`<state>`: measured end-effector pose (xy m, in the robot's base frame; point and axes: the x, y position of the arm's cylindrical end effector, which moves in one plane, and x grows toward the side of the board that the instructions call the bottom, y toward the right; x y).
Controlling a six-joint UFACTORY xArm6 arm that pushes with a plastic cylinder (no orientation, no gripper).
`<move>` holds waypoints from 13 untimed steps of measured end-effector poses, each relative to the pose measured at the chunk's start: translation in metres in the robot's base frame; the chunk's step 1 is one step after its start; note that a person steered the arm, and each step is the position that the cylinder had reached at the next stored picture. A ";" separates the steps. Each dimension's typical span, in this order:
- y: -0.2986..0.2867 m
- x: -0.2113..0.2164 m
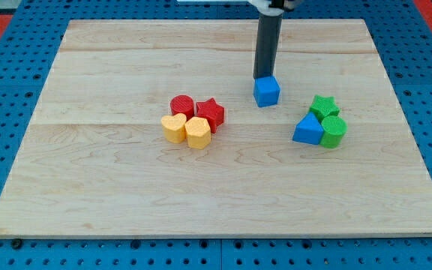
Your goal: Slide the blue cube closer to the green star
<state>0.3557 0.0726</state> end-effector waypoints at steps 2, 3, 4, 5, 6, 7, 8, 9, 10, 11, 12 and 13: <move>-0.051 0.014; -0.038 0.026; -0.021 0.039; -0.002 0.061; -0.010 0.062; -0.039 0.047; -0.045 0.027; -0.038 0.020; -0.031 0.022; -0.018 0.029; 0.001 0.041; 0.016 0.052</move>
<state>0.4076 0.0881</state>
